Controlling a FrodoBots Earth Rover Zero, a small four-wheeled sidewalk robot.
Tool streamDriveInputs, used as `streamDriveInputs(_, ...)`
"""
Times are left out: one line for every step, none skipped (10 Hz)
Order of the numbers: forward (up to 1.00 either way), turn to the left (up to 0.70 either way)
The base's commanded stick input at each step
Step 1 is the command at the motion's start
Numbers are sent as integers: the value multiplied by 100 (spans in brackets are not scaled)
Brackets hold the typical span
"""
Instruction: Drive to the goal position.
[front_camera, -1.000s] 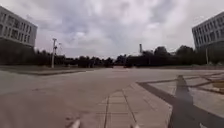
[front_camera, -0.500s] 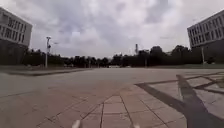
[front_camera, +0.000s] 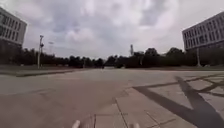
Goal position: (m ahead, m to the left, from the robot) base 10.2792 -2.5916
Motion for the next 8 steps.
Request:
streamDriveInputs(85, 0)
streamDriveInputs(85, 0)
streamDriveInputs(85, 0)
streamDriveInputs(85, 0)
streamDriveInputs(85, 0)
streamDriveInputs(85, 0)
streamDriveInputs(85, 0)
streamDriveInputs(85, 0)
